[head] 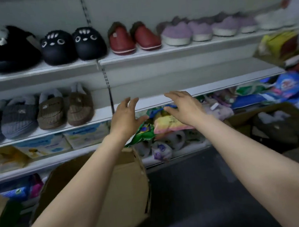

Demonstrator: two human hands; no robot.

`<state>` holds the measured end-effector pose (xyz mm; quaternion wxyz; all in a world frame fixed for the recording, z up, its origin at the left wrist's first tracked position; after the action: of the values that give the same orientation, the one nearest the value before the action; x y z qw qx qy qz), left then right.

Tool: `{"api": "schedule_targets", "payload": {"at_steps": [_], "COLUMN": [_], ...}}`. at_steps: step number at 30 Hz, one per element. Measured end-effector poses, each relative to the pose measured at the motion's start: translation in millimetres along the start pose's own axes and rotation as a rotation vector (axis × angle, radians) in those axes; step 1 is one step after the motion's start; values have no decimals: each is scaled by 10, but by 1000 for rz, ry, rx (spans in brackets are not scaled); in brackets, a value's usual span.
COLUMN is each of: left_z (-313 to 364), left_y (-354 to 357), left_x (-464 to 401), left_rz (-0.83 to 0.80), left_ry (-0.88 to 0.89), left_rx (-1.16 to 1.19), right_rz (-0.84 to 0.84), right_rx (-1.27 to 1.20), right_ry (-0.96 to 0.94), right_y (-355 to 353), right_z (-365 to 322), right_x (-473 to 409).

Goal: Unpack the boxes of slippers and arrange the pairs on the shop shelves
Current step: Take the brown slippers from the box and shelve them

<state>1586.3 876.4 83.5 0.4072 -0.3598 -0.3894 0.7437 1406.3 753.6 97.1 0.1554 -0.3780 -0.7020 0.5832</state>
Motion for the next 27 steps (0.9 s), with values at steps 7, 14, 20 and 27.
{"api": "schedule_targets", "payload": {"at_steps": [7,14,20,27], "left_z": [1659,2899,3811,4957], "left_y": [260,676,1269,2130], "left_x": [88,-233,-781,-1759], "left_rz": [40,21,-6,-50], "left_ry": [208,393,478,475], "left_rx": [28,-24,-3,68], "right_rz": [192,281,273,227], "right_rx": [76,103,161,187], "right_ry": [105,226,309,379], "right_y": [-999,-1550,-1851,-2205], "right_z": [1122,2144,3171,4633], "right_x": [947,1370,1329,843]}}
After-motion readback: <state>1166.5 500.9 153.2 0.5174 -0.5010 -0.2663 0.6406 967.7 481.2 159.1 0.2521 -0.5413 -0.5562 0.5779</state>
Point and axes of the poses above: each hand's wrist, its own x-axis away from the middle knuckle, its own y-axis out of the palm, z = x × y, the point moved 3 cm from there along -x, towards the middle knuckle, and after that the axes turned 2 degrees about z, right-handed, at the moved point
